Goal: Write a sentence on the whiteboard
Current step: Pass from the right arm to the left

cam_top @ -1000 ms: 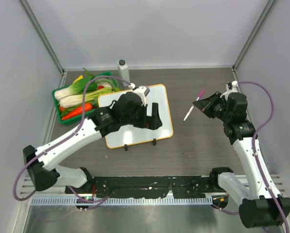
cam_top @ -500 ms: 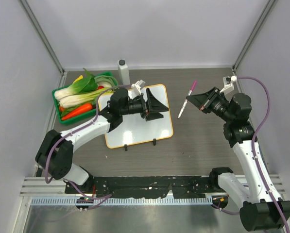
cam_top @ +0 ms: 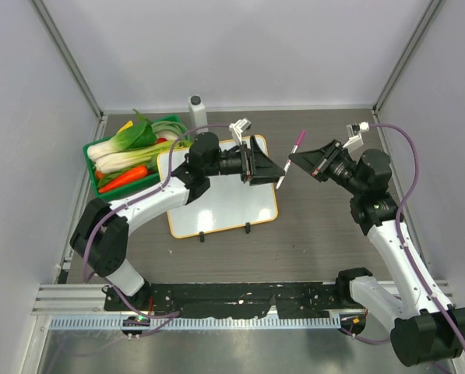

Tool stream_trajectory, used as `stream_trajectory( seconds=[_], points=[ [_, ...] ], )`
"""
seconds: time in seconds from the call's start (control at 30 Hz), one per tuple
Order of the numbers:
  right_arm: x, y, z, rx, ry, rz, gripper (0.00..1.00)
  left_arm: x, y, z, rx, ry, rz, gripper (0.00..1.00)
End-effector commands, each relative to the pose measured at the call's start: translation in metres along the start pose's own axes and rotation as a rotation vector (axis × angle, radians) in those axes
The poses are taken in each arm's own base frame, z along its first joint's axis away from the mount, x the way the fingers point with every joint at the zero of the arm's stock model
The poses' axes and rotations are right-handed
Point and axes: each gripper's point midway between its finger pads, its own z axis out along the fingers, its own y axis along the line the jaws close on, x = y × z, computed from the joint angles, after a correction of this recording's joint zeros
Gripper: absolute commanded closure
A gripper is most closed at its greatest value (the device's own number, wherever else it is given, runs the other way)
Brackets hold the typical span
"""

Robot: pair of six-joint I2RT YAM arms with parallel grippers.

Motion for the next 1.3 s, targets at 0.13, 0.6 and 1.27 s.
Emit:
stream_trajectory(
  seconds=[0.13,0.6,1.27],
  points=[
    [-0.012,0.011,-0.007,-0.02,-0.094,-0.003,0.99,0.006,-0.008,0.014,0.025,0.043,0.056,0.39],
    [-0.012,-0.002,-0.002,0.031,-0.087,0.02,0.99,0.029,0.018,0.016,-0.043,0.1,0.029,0.85],
    [0.024,-0.038,-0.007,0.142,0.046,0.043,0.17,-0.037,0.037,-0.081,-0.475,-0.101,0.245,1.0]
  ],
)
